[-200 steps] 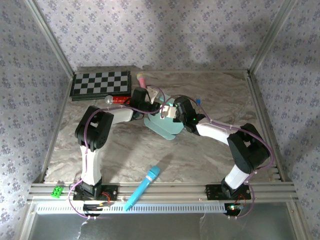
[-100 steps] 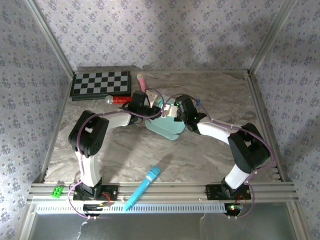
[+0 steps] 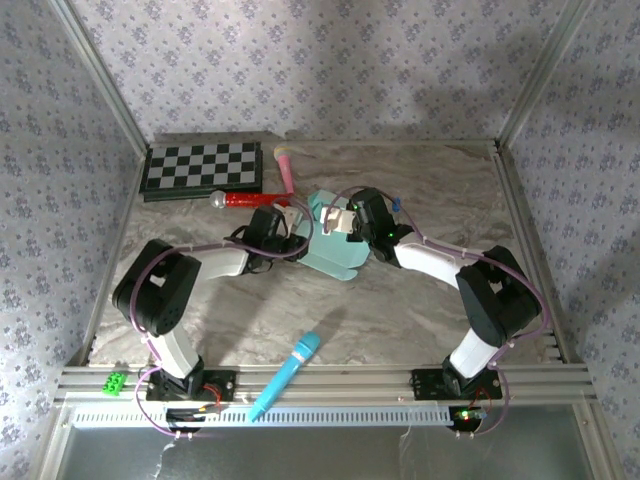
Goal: Fold the paper box
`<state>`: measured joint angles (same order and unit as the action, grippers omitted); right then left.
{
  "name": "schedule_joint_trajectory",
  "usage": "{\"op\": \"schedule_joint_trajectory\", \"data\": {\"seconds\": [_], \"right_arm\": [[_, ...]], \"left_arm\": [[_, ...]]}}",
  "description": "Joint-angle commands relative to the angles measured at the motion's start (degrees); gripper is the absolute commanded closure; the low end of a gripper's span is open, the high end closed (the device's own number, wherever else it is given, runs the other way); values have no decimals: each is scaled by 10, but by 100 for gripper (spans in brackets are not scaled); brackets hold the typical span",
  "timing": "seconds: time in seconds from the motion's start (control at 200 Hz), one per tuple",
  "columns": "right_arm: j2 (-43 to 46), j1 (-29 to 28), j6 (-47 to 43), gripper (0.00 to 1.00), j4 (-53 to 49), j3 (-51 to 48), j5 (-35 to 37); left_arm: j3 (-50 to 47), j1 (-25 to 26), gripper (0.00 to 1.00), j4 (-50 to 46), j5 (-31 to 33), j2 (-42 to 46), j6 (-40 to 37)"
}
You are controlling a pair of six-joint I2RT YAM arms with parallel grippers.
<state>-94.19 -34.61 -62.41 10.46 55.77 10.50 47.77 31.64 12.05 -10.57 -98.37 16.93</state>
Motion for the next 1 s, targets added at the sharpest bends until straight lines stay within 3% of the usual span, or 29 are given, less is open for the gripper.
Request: {"op": "schedule_joint_trajectory", "data": {"seconds": [0.0,0.385,0.675,0.84,0.995], "right_arm": [[-11,-5,-6,100,-38,16,-26],[-21,-12,-7,100,-52,33,-43],[-31,-15,-10,100,-60,42,-53],[-33,-14,-16,100,-61,44,-45],[-29,-8,-19,100,-78,51,-52]], "left_arm": [[-9,3,65,-3,36,9,46],[-11,46,74,-62,102,-11,106],[-40,92,75,-64,106,11,159],[-24,87,70,-99,104,49,135],[7,53,62,-144,83,110,87]]}}
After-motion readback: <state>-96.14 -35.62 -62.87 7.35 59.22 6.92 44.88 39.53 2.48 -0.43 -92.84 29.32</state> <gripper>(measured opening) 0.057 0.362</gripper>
